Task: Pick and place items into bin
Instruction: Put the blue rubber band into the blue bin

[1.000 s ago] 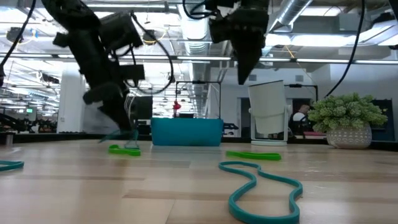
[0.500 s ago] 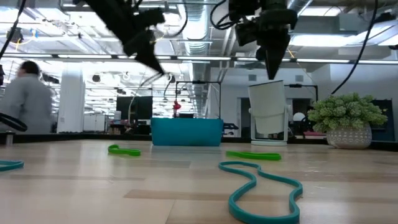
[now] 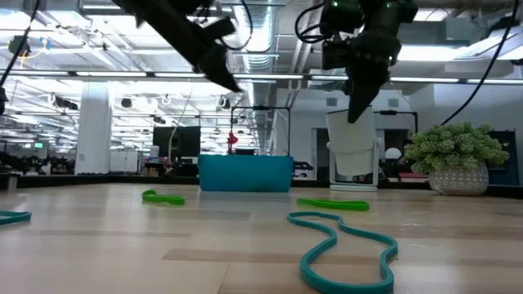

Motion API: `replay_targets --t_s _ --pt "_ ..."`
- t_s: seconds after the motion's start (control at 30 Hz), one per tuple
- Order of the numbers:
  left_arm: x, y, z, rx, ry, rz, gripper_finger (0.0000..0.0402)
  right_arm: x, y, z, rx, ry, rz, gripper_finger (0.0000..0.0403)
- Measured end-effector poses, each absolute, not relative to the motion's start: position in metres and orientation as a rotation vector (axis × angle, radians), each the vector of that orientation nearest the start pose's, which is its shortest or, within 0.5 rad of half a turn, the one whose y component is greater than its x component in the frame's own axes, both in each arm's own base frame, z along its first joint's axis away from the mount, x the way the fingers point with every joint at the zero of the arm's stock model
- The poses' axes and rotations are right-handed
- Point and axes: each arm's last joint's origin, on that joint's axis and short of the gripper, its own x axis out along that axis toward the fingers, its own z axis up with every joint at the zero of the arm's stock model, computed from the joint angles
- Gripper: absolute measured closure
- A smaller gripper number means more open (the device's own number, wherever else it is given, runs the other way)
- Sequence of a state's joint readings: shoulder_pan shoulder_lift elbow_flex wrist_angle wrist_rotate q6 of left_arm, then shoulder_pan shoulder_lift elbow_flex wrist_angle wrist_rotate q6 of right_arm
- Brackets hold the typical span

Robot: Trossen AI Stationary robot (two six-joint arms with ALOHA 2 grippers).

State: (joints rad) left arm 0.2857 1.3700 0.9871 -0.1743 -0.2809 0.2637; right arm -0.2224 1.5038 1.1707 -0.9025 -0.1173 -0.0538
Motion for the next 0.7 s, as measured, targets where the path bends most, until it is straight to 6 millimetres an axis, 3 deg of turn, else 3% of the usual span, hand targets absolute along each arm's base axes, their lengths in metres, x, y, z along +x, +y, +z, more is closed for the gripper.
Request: replay_targets --t_s 0.3,0.47,0.7 --pt "0.323 0.13 0.223 0.249 0.623 0.457 0.0401 0.294 -0.055 0.237 0.126 1.147 -0.035 0.0305" --pt "0.327 0.144 0.193 0.201 0.707 0.475 0.0401 0.304 -0.05 0.227 0.108 1.15 -0.022 0.0305" --pt "0.33 0.147 0.182 0.18 0.727 0.48 0.0387 0.312 -0.049 0.207 0.112 1.219 -0.013 0.0305"
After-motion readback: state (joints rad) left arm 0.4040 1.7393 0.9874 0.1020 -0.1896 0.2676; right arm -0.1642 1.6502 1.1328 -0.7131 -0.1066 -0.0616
